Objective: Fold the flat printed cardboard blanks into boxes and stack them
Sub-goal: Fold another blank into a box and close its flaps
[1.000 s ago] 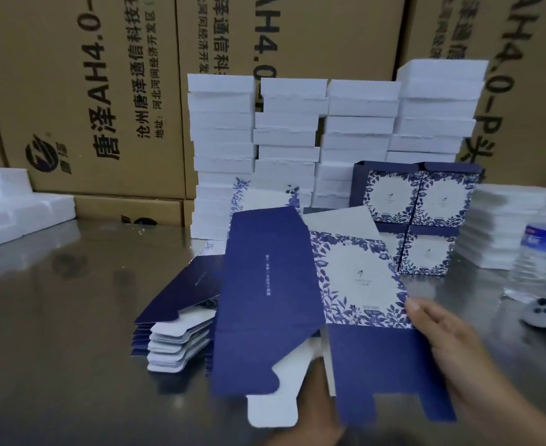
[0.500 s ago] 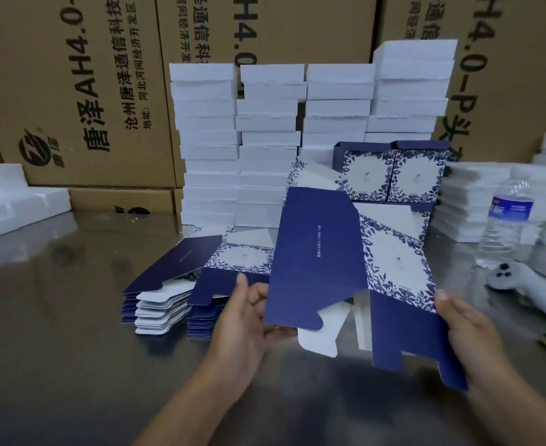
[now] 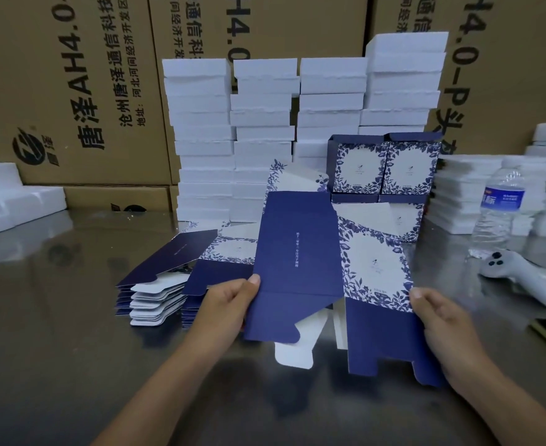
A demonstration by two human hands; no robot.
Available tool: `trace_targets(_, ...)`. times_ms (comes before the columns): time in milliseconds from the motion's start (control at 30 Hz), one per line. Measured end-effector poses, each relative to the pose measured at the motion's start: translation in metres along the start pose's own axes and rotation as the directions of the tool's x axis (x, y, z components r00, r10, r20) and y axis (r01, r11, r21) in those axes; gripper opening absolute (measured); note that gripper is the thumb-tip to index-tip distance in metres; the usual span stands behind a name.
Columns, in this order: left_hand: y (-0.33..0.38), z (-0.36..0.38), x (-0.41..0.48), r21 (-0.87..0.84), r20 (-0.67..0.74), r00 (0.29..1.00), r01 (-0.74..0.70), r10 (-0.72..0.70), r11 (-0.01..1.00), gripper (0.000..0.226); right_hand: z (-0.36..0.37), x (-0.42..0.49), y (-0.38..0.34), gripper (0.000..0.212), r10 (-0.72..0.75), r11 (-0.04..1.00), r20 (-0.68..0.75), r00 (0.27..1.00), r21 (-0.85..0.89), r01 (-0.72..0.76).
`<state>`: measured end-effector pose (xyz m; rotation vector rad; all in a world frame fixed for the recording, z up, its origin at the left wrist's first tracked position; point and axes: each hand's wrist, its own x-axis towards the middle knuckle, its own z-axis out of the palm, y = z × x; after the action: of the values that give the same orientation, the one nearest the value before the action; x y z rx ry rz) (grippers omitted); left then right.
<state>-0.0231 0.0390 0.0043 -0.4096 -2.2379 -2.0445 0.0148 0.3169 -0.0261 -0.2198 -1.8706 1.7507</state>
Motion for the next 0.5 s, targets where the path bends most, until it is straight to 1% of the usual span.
trace_targets(133, -0.010, -0.005, 0.004, 0.154, 0.008, 0.999, -0.052, 0.052, 0.987, 0.047, 0.000, -0.001, -0.001, 0.022, -0.009, 1.000, 0.017, 1.000, -0.027, 0.010)
trace_targets(267, -0.019, -0.013, 0.008, 0.281, -0.005, 0.999, -0.041, 0.044, 0.959, 0.044, 0.002, -0.004, -0.002, 0.023, -0.040, 0.996, 0.058, 0.998, -0.071, 0.044)
trace_targets(400, -0.022, -0.018, 0.010, 0.307, 0.019, 1.000, -0.022, 0.017, 0.952, 0.042, 0.003, -0.007, -0.004, 0.031, -0.018, 0.998, 0.075, 0.997, -0.061, 0.022)
trace_targets(500, -0.023, -0.018, 0.009, 0.296, 0.065, 0.998, -0.008, -0.012, 0.955, 0.041, 0.002, -0.008, -0.006, 0.030, -0.017, 0.997, 0.069, 0.997, -0.068, 0.021)
